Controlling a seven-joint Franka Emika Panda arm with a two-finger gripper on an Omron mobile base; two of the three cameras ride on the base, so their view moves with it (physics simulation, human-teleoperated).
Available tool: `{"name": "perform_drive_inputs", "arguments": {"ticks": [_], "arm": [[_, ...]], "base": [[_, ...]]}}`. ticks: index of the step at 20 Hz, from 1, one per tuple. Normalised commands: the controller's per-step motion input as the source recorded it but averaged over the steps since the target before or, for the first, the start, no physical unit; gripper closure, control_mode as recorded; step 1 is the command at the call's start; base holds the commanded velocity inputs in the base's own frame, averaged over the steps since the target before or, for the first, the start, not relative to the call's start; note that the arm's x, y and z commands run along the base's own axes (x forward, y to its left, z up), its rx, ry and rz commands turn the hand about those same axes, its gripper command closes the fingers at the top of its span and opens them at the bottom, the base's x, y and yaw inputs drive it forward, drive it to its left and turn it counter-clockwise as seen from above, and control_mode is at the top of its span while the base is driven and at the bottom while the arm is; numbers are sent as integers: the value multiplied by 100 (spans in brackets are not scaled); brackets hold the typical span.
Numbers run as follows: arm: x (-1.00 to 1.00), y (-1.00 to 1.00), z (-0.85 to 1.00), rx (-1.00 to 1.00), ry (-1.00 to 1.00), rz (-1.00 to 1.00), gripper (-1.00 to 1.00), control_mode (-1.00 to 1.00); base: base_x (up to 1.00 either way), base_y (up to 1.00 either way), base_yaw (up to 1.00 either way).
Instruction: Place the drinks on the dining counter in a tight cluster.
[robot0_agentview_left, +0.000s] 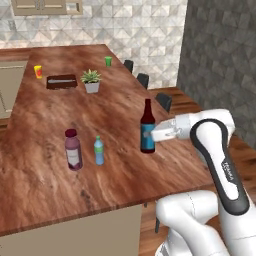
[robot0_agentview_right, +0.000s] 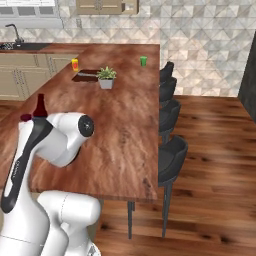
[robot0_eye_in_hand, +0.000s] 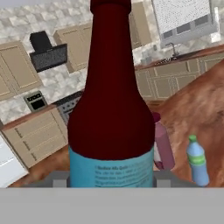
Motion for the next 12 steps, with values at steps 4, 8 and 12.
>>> {"name": "perform_drive_inputs", "arguments": {"ticks": [4,8,12], "arm": [[85,-4,19,0,29,-2,100,-100],[51,-22,4,0,16,2,100,-100],[57,-18,0,2,0,24,100,-100]], "base": [[0,0,0],[0,0,0],[0,0,0]]}}
